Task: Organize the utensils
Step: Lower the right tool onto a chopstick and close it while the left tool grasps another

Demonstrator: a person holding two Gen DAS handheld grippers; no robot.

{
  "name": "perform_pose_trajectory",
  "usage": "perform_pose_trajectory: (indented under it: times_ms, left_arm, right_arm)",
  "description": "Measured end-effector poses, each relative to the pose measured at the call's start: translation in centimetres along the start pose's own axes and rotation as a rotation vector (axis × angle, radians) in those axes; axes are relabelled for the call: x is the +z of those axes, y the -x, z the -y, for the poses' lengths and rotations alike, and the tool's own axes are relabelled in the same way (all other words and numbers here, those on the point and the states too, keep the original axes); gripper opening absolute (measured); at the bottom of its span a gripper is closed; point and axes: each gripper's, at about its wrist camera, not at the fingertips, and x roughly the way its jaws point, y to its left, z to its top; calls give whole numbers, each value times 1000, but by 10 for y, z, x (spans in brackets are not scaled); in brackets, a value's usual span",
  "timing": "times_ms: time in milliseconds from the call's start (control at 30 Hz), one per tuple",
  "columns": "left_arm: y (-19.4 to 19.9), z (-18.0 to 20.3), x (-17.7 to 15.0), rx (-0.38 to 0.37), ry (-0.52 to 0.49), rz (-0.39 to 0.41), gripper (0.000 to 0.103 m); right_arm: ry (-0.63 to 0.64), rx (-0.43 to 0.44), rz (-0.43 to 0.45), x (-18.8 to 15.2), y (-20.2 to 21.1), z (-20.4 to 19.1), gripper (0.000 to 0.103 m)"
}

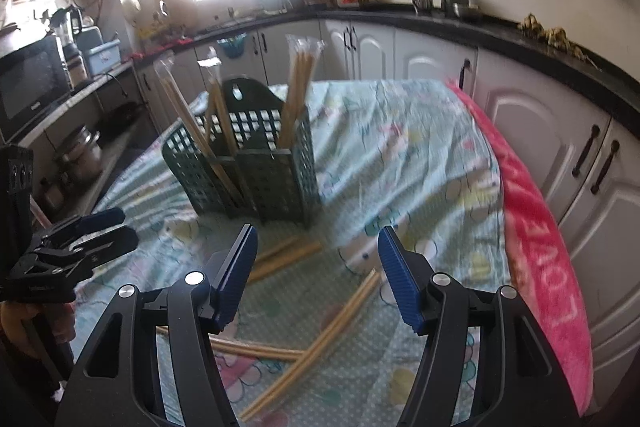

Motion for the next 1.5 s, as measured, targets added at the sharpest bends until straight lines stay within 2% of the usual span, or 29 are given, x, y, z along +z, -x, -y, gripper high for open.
perform_pose_trajectory:
  times_ms: [67,233,367,500,600,833,1167,1500]
  left_arm:
    - [-11,3,2,-3,-13,-30,75]
    - [-38,10,5,-16,-22,-110,67]
    - [-55,15,5,-1,-55,-149,61]
    - [-71,21,8,0,-66,-193,59]
    - [-83,30,10,14,-102,-215,51]
    - [-109,39,13,36,-148,-269,46]
    - [-138,45,14,50,-178,-340,26]
    - [-152,57,18,67,-233,-369,23]
  right_arm:
    - [1,-8,-23,-3,-6,2,60]
    - [2,-16,-83,-12,-22,6,54]
    - [-1,-22,-122,-18,-34,10,49]
    - [-18,-25,-169,-25,-48,17,43]
    - [-36,-25,-201,-29,-57,22,41]
    - [-83,-23,-247,-34,-76,33,39]
    - [-126,-11,-283,-34,-95,43,37]
    - [-212,6,-327,-27,-113,56,28]
